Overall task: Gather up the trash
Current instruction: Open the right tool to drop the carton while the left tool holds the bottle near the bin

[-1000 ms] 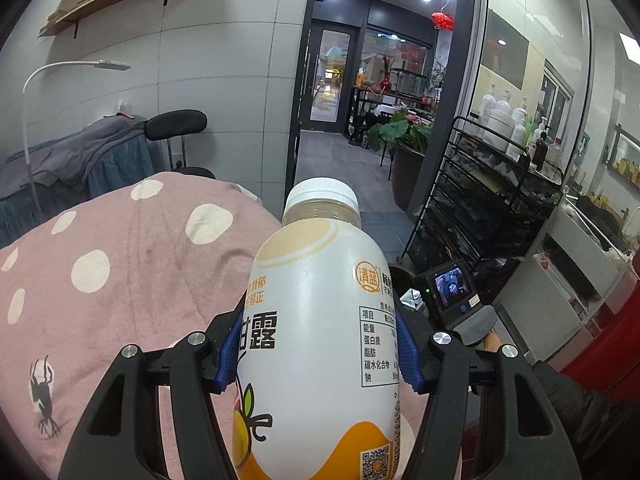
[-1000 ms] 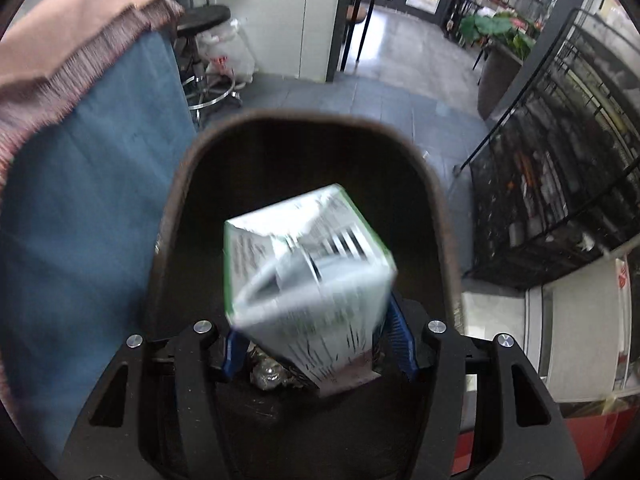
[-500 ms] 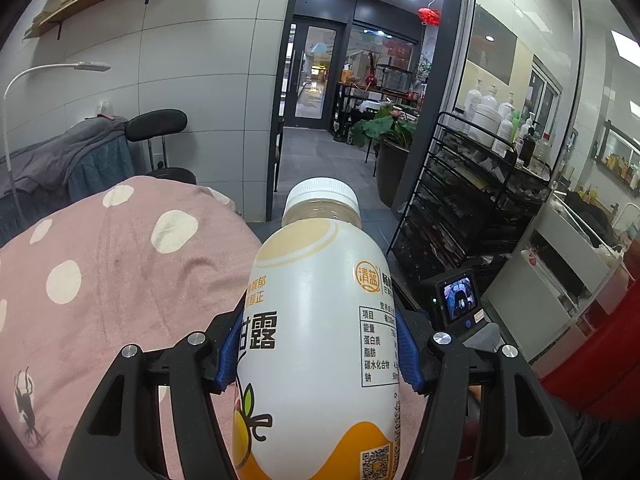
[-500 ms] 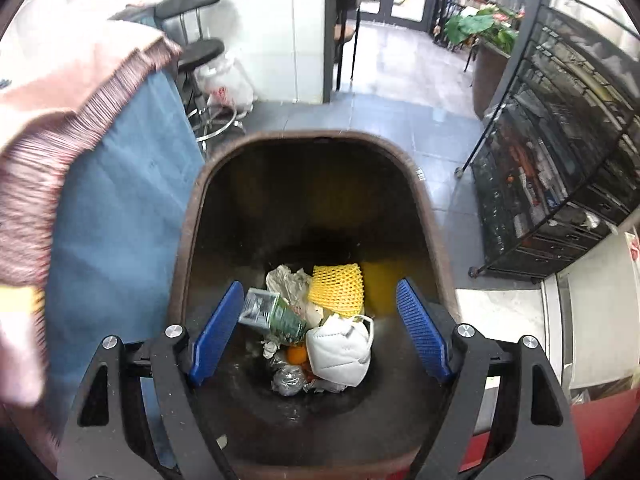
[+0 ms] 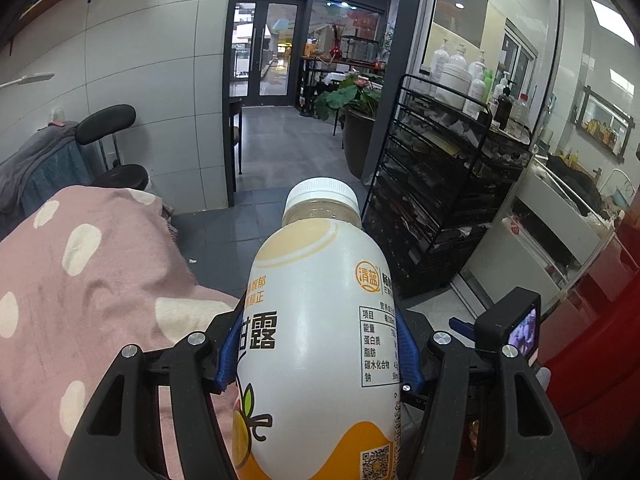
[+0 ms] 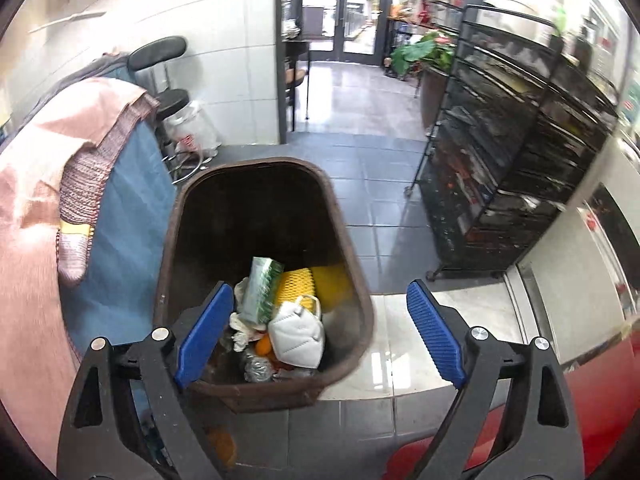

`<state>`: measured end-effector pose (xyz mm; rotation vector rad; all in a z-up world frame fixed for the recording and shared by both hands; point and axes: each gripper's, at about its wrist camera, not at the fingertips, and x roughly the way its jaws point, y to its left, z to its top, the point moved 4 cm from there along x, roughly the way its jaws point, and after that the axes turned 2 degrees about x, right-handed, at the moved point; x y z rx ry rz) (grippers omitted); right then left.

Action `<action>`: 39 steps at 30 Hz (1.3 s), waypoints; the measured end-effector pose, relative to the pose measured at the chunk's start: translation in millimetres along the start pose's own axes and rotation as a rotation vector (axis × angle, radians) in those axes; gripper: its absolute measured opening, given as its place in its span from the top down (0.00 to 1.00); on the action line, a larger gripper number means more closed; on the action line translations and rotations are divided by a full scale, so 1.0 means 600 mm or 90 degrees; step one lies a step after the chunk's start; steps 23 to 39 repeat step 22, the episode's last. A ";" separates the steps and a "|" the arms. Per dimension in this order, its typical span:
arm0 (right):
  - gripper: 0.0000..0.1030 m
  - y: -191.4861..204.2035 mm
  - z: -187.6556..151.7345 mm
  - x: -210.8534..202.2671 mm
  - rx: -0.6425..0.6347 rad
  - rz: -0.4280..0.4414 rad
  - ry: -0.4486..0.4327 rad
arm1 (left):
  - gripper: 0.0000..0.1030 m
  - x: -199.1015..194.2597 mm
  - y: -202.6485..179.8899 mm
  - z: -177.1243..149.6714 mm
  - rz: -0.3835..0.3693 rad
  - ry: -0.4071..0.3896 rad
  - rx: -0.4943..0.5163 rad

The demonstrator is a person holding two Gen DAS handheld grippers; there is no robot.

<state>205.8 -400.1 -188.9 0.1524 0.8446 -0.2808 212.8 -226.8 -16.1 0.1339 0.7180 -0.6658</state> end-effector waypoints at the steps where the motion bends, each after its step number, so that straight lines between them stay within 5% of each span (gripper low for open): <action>1: 0.15 -0.008 -0.003 -0.002 0.009 0.000 0.000 | 0.41 0.011 -0.006 0.001 -0.004 0.009 0.002; 20: 0.15 -0.072 -0.046 -0.030 0.079 -0.030 0.010 | 0.37 0.188 -0.047 -0.029 -0.014 0.171 0.000; 22: 0.15 -0.073 -0.047 -0.030 0.080 -0.031 0.011 | 0.23 0.187 -0.048 -0.033 -0.006 0.172 0.009; 39: 0.15 -0.073 -0.047 -0.030 0.080 -0.031 0.011 | 0.23 0.187 -0.048 -0.033 -0.006 0.172 0.009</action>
